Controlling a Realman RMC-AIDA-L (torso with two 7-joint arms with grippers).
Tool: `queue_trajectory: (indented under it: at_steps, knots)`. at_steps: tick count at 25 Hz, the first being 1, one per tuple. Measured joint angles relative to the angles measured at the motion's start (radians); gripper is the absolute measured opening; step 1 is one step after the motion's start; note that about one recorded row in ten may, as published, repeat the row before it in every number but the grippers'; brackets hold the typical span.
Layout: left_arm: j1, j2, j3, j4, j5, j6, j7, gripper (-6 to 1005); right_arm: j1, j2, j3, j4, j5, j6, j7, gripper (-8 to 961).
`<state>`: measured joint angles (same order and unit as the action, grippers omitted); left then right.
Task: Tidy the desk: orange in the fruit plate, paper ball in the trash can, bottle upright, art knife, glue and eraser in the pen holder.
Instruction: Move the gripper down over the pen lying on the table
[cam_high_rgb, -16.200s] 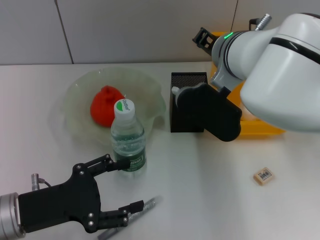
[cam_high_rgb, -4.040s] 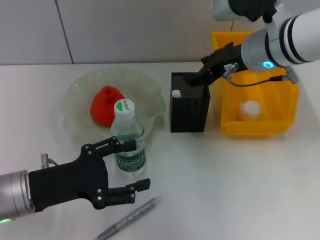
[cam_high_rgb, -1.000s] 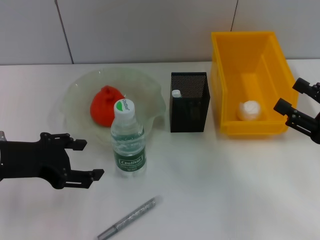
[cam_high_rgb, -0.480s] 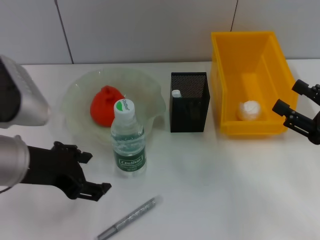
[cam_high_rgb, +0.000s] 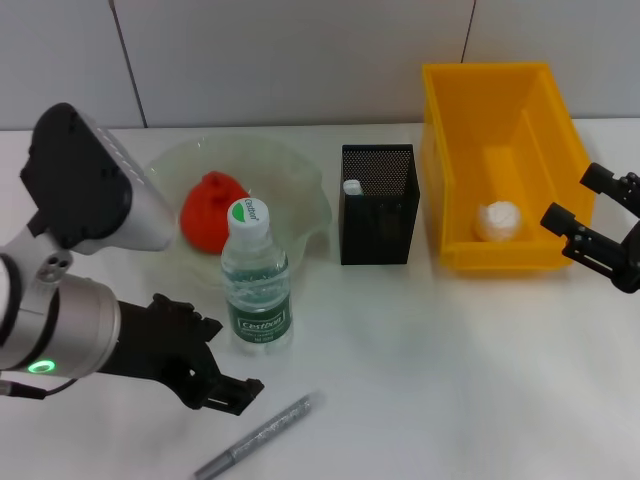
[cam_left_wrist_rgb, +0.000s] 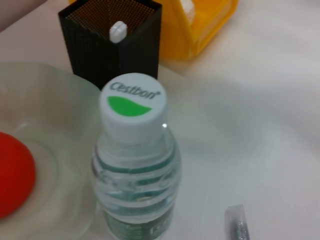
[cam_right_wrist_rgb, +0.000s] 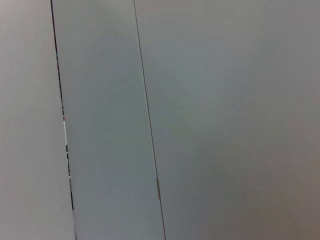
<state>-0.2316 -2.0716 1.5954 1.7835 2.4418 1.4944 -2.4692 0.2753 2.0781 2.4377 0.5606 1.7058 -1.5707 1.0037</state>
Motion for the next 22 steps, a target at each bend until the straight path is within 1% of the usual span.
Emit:
queue_trajectory:
  at_steps: [6, 10, 16, 22]
  knots:
    - [-0.037, -0.001, 0.068, 0.007, 0.093, 0.021, -0.092, 829, 0.001, -0.001, 0.009, -0.02, 0.0, 0.001, -0.021, 810]
    - [-0.045, -0.001, 0.092, 0.003, 0.1, 0.03, -0.116, 829, 0.003, -0.001, 0.012, -0.03, 0.0, 0.004, -0.022, 811]
    - [-0.052, -0.002, 0.154, -0.009, 0.104, 0.03, -0.142, 828, 0.004, -0.001, 0.014, -0.034, 0.002, 0.012, -0.025, 811]
    - [-0.07, -0.003, 0.182, -0.034, 0.128, 0.025, -0.191, 828, 0.01, 0.0, 0.021, -0.054, 0.003, 0.012, -0.044, 810]
